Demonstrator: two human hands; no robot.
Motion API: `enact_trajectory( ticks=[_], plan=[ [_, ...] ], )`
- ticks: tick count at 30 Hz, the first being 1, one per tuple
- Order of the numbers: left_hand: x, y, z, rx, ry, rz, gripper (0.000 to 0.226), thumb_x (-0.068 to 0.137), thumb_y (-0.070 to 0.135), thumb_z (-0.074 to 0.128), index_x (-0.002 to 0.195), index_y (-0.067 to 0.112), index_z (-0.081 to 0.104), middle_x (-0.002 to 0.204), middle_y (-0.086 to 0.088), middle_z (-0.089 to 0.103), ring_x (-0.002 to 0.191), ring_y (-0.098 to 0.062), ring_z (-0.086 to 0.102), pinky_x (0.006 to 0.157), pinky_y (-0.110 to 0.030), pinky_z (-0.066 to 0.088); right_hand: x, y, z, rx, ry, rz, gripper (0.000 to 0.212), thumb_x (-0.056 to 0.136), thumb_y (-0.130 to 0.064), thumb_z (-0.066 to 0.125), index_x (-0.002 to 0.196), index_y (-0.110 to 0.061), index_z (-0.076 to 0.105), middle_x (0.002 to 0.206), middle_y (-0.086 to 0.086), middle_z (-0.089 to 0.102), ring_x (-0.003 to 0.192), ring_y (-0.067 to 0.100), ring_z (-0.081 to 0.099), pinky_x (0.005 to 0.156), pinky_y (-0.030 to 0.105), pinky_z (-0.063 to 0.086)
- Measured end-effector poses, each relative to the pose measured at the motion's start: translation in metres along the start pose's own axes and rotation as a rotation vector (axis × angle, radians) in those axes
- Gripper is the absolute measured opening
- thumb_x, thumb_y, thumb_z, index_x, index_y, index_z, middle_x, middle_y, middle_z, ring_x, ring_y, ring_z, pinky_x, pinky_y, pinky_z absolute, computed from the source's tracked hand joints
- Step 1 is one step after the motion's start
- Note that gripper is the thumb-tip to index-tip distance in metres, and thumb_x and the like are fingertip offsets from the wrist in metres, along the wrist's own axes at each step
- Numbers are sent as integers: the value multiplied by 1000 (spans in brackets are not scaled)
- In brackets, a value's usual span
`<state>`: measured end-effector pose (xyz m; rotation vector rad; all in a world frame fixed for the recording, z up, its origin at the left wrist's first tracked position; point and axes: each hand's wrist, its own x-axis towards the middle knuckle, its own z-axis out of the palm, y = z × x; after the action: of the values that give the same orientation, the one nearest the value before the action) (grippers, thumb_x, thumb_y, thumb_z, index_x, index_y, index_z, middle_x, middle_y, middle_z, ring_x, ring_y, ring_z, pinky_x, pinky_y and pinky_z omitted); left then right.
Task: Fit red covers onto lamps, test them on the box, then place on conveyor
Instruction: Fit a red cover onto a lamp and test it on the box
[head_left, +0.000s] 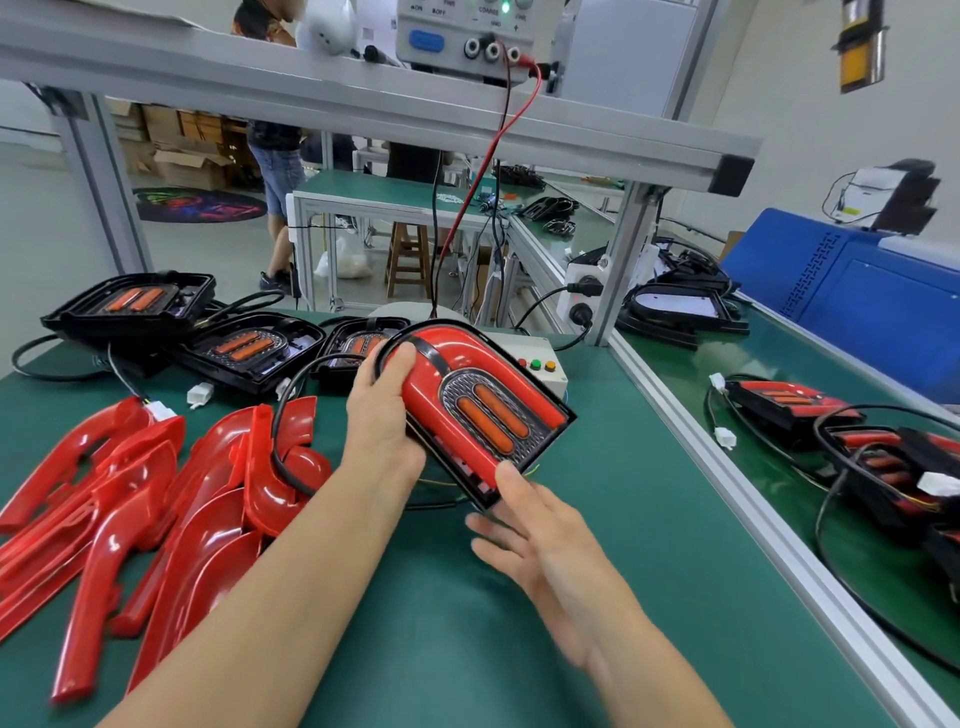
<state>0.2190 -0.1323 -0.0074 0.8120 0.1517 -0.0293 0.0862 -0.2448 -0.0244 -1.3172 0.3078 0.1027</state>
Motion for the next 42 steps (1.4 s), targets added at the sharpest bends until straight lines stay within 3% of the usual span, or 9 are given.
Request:
enact_trajectory(
  ticks=[5,15,20,28,30,32,35,37,42],
  plan=[
    [-9,-8,2,32,-42,-2,38,86,23,67,122,17,55,97,-7,71,81,-20,69,71,-39,59,10,-6,3,306,-33,-7,58,70,-26,74,122,-5,60,113,13,71,96,25,70,81,34,59],
    [-13,-12,-2,146,-126,-1,19,85,20,67,103,15,65,92,-5,73,77,-17,69,63,-31,58,8,6,-2,222,-2,-131,46,69,-19,75,111,-4,65,106,12,74,92,27,70,75,27,58],
    [-12,-14,2,134,-124,35,3,87,16,65,90,17,66,82,-2,74,71,-15,71,59,-30,58,11,8,-1,159,91,-172,22,85,-5,70,107,-6,67,100,10,75,90,28,72,73,27,58],
    [-24,-31,5,160,-165,-38,42,87,24,65,125,20,47,110,-6,68,94,-20,68,78,-42,57,16,10,-5,161,138,-199,26,87,-4,68,112,-7,63,102,6,75,95,23,71,76,27,58],
    [-31,-40,5,176,-219,-48,42,88,14,64,124,23,46,108,-4,68,90,-16,69,71,-35,58,18,11,-6,131,148,-209,29,86,-9,69,114,-8,62,103,4,75,96,19,71,75,25,58],
    [-31,-40,7,163,-247,-58,39,88,9,62,123,21,49,109,-5,68,91,-17,69,72,-34,57,17,10,-9,42,176,-206,38,81,-32,73,113,-14,64,100,-1,75,94,14,71,74,25,57],
    [-23,-28,7,180,-269,-86,35,87,11,62,120,19,54,107,-6,71,94,-20,69,75,-37,55,16,5,-25,-85,334,-216,66,64,-73,55,104,-21,66,93,-4,71,88,13,66,74,30,52],
    [-18,-19,7,238,-341,-123,37,85,15,63,121,18,56,107,-7,71,95,-23,69,77,-40,56,19,-2,-42,-10,428,-269,73,62,-77,47,107,-22,63,100,-2,66,90,12,62,78,29,47],
    [-21,-14,14,320,-650,-292,40,83,22,63,122,17,58,103,-14,70,85,-27,69,72,-42,57,23,-22,-56,316,64,-230,84,75,-74,44,134,-15,56,129,8,64,119,22,61,103,45,46]
  ],
)
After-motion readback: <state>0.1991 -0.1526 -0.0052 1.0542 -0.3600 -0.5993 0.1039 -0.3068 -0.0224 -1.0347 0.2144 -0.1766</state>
